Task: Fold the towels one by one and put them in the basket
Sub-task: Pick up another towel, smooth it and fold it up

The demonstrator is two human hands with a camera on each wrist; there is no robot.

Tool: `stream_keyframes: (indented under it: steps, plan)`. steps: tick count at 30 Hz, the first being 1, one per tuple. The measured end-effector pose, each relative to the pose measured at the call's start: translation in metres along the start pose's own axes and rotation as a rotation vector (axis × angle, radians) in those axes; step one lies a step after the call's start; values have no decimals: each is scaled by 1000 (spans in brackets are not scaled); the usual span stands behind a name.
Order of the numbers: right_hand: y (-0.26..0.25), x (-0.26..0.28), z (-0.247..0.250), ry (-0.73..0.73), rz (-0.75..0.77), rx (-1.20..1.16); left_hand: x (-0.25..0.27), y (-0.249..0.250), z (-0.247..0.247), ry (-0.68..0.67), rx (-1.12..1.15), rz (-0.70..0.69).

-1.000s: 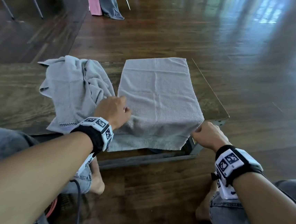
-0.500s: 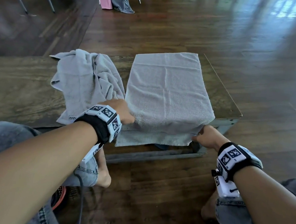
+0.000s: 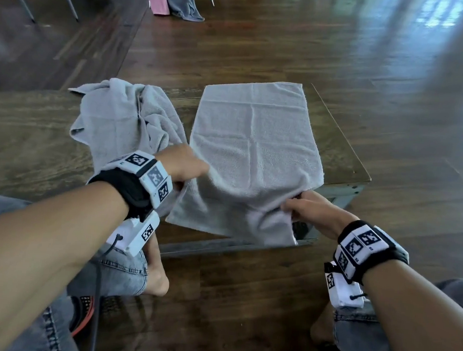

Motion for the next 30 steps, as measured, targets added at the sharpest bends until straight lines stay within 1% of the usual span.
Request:
stream_keyframes:
  steps: [1,3,4,5,6,7,9,10,11,12,13,14,15,16,18,19,20,21,23,26,28,30]
  plan:
    - [-6,2,1,-47,4,-21,0,2,3,-18,68,11]
    - [-18,6,9,-156,-15,-89,-2,7,10,-113,230,67]
    - [-25,8,15,-187,-15,-118,-3,10,15,-165,315,103]
    - [-33,8,23,-165,5,-141,-4,13,21,-210,397,140]
    - [-40,7,34,-77,41,-166,-4,16,28,-241,479,174]
    - [-46,6,45,60,89,-207,-3,19,35,-255,561,202]
    - [-49,1,65,344,159,-357,-5,24,46,-212,739,226]
    - [-47,-2,71,452,172,-446,-7,25,48,-170,827,222]
    - [-44,-5,74,520,170,-520,-9,25,47,-127,904,213]
    - [-40,-8,75,557,159,-544,-12,25,43,-86,954,195]
    - [-37,-11,74,567,143,-533,-15,24,38,-42,954,159]
    - [-34,-13,71,564,134,-515,-18,23,30,3,892,95]
    - [-33,-15,67,559,142,-507,-20,22,23,41,747,-1]
    - [-33,-15,63,558,157,-508,-21,22,14,45,532,-120]
    - [-33,-16,58,570,201,-503,-20,24,-9,-45,41,-330]
    - [-34,-15,57,575,223,-476,-18,22,-20,-76,-142,-380]
    - [-35,-14,57,574,239,-451,-17,20,-27,-73,-235,-398]
    - [-36,-13,58,569,248,-442,-17,18,-30,-39,-244,-398]
    - [-36,-11,59,554,259,-483,-15,17,-27,35,-172,-427]
    - [-36,-11,58,517,298,-501,-12,13,-19,61,-59,-497]
    - [-34,-12,57,483,341,-383,-13,8,-15,30,62,-481]
    - [-31,-10,59,475,365,-104,-13,5,-11,40,110,-455]
Point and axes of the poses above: each hand's wrist, its own x-axis away from the middle knuckle, its own z-axis out of the back of the hand, y = z × x, the point moved 3 cm from there along -x, towards the middle knuckle, and after that the axes turned 10 degrees about z, right-handed, at the moved point
